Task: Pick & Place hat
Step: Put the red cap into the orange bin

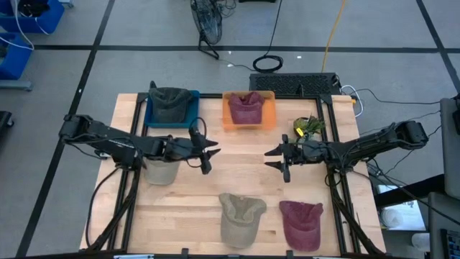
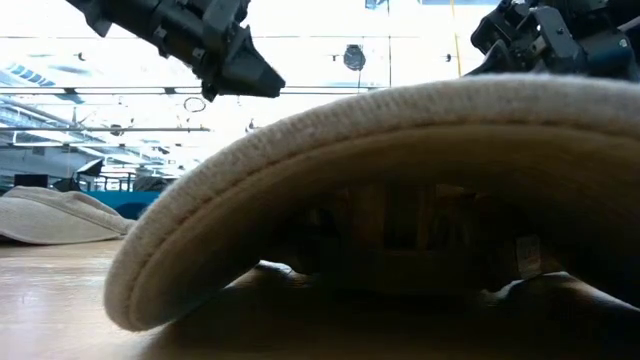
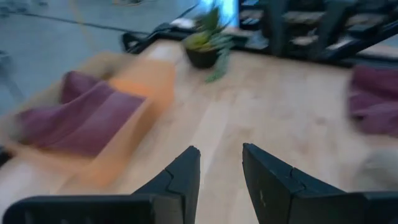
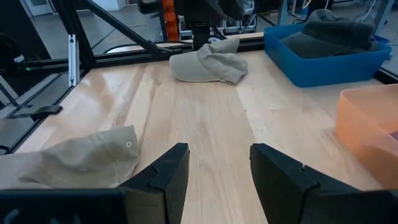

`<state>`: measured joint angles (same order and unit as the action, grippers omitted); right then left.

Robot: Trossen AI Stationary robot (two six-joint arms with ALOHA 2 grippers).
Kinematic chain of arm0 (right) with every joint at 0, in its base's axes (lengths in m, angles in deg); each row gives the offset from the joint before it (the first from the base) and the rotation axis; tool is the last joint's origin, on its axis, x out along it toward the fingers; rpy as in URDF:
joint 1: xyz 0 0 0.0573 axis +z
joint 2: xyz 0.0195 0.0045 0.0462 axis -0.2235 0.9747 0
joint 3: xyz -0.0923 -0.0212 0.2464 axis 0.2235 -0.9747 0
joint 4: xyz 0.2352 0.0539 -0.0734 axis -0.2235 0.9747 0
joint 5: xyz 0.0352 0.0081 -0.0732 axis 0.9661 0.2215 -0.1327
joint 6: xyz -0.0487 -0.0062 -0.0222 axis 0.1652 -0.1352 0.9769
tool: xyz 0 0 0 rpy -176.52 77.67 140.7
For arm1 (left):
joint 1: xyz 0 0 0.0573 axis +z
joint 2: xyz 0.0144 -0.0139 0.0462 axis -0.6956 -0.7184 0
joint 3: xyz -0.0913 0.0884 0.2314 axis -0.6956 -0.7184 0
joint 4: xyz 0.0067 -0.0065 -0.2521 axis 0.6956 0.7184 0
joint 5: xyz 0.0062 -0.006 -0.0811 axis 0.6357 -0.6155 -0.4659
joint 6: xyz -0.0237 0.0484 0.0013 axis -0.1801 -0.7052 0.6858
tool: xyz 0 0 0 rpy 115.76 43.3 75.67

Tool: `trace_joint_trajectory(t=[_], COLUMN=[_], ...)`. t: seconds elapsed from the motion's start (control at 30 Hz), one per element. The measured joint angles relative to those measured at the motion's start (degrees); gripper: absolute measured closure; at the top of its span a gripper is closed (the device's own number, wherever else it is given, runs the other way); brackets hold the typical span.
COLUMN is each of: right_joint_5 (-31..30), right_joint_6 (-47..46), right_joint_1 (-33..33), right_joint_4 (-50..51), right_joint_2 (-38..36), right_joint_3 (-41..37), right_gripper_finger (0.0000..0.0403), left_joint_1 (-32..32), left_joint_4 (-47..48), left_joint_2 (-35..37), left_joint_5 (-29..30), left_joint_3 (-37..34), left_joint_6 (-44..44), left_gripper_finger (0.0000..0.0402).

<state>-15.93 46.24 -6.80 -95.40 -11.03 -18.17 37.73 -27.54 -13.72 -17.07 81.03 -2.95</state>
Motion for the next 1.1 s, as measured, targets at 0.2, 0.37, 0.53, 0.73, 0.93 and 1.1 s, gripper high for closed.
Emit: trace_joint_trajectory(t=[0.2, 0.37, 0.53, 0.73, 0.93, 1.1], right_joint_5=[-0.7, -4.6, -5.9, -1.7, 6.5, 15.5], right_joint_6=[-1.9, -4.7, -13.8, -27.5, -41.2, -51.0], right_joint_1=[4.7, 12.4, 20.0, 28.2, 33.9, 36.8], right_joint_4=[1.9, 20.8, 40.3, 53.0, 56.2, 56.6], right_joint_2=[0.0, 0.1, 0.4, 4.2, 11.0, 15.9], right_joint_3=[2.2, 11.1, 21.3, 28.1, 29.0, 29.0], right_gripper_finger=[0.0248, 0.0248, 0.0248, 0.0235, 0.0188, 0.0169], left_joint_1=[0.2, 0.9, 1.2, 0.8, 0.6, -1.2], left_joint_4=[-2.3, -1.9, 0.5, 2.8, 2.9, 3.1], left_joint_2=[0.0, 0.0, 0.0, 0.0, 0.0, 0.0], left_joint_5=[-2.6, -2.8, -2.8, -4.2, -4.2, -4.2], left_joint_3=[0.0, 0.0, 0.0, 0.0, 0.0, 0.0], left_joint_6=[-0.3, -0.2, 2.5, 4.1, 6.8, 8.6], left_gripper_finger=[0.0277, 0.0277, 0.0277, 0.0277, 0.0277, 0.0277])
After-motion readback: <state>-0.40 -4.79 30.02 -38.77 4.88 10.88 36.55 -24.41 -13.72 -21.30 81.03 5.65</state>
